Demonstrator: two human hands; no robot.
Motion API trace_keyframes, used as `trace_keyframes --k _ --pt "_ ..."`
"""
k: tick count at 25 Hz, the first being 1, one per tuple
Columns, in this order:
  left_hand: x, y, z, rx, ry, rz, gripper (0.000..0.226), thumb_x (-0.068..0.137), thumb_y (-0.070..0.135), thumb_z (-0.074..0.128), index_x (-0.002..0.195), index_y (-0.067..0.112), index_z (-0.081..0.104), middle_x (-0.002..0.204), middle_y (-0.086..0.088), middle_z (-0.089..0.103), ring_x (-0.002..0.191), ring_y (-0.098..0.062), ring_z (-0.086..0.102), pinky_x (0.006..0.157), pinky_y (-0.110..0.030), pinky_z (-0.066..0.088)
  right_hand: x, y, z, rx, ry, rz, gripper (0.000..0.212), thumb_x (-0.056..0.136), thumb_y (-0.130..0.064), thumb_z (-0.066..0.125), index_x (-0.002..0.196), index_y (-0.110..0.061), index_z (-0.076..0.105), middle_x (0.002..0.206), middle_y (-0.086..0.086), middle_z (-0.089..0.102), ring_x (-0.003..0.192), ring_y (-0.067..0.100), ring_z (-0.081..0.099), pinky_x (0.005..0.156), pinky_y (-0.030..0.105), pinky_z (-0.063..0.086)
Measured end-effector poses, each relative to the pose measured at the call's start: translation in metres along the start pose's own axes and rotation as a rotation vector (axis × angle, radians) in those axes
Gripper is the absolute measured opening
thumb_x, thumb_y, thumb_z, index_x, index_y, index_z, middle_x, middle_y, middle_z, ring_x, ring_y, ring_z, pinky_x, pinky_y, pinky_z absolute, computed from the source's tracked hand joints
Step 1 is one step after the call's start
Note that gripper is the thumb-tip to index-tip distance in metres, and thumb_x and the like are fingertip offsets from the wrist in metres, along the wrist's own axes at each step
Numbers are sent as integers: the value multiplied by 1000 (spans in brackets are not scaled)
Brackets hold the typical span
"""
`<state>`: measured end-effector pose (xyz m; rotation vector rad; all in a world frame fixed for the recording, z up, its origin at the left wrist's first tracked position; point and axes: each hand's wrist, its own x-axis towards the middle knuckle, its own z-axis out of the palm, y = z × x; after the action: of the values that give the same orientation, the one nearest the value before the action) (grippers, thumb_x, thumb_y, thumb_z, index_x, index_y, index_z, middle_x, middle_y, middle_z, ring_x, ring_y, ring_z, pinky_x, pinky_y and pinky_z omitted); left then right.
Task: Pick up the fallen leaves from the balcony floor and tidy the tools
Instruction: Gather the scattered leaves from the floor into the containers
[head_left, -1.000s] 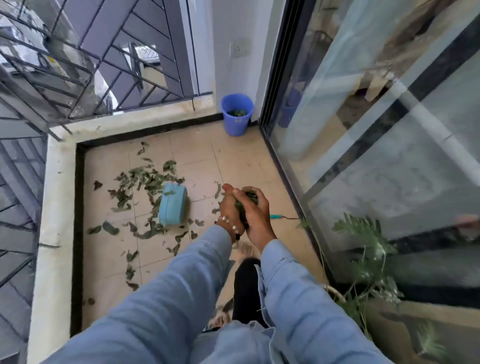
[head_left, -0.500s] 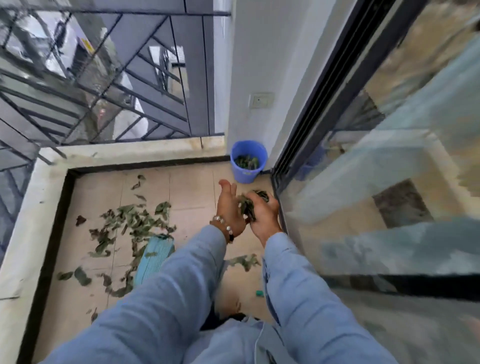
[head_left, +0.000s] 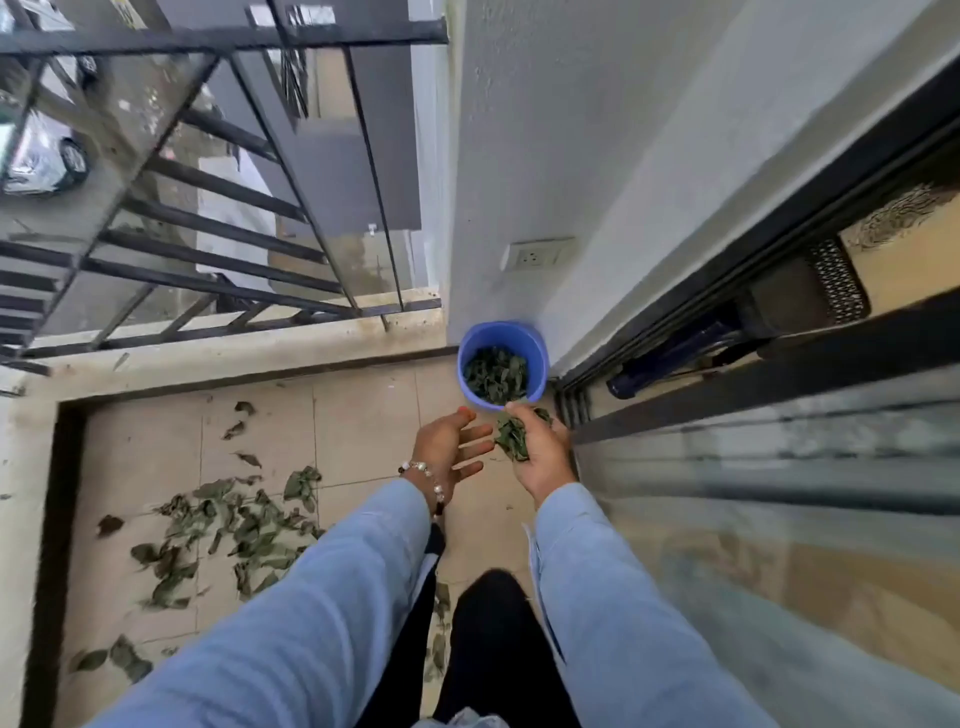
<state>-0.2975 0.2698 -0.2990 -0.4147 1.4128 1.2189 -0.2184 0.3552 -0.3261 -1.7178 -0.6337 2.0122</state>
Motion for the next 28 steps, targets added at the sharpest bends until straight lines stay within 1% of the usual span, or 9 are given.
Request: trace_keyframes --k 3,9,12,15,19,22,23,25,28 --pt "59 52 10 127 21 -13 27 98 29 48 117 16 60 109 -8 71 87 -20 66 71 -28 44 71 -15 31 -72 27 19 14 72 1 73 78 -9 64 80 20 64 73 28 62 70 40 52" --pt "209 76 2 255 160 -87 22 99 23 46 110 13 60 94 -7 68 75 -21 62 61 -26 42 235 1 57 -162 172 47 18 74 -4 75 89 -10 67 99 16 70 90 32 68 78 42 56" --pt "299 56 -15 142 186 -139 24 100 26 43 113 17 60 94 -2 68 86 -23 63 67 -28 45 325 31 65 -161 172 46 37 79 -27 77 111 -14 63 117 8 66 101 27 63 92 51 51" --pt "359 34 -22 13 171 -175 24 100 35 41 116 25 56 102 6 64 100 -21 59 84 -34 46 385 56 58 -168 108 213 64 81 -56 65 134 -25 46 131 1 51 115 32 51 94 63 43" --pt "358 26 -18 -13 198 -188 17 97 24 45 89 28 59 106 4 60 104 -21 57 90 -35 43 388 67 45 -247 198 276 49 95 -34 55 138 -15 43 138 8 46 126 32 46 94 43 45" --pt "316 32 -15 25 236 -155 19 95 15 46 88 27 59 105 -1 61 94 -21 61 81 -33 45 347 56 47 -339 176 255 30 96 -26 56 120 -9 55 114 10 56 104 27 58 78 33 50" --pt "296 33 -16 43 259 -148 18 95 14 46 92 25 60 104 -2 62 88 -20 62 77 -32 45 328 50 48 -393 164 245 17 96 -26 56 103 -11 58 97 7 57 86 23 59 65 29 51" --pt "259 33 -22 81 296 -129 15 94 14 49 96 22 61 102 -5 64 78 -19 62 70 -30 44 289 35 52 -521 97 223 16 95 -24 57 81 -16 54 76 2 51 60 14 48 42 22 43" --pt "181 31 -33 148 336 -93 18 93 20 52 106 15 64 95 -6 68 72 -21 63 70 -30 45 211 4 61 -753 -44 177 14 94 -20 54 81 -17 54 71 3 51 57 15 46 49 26 43"
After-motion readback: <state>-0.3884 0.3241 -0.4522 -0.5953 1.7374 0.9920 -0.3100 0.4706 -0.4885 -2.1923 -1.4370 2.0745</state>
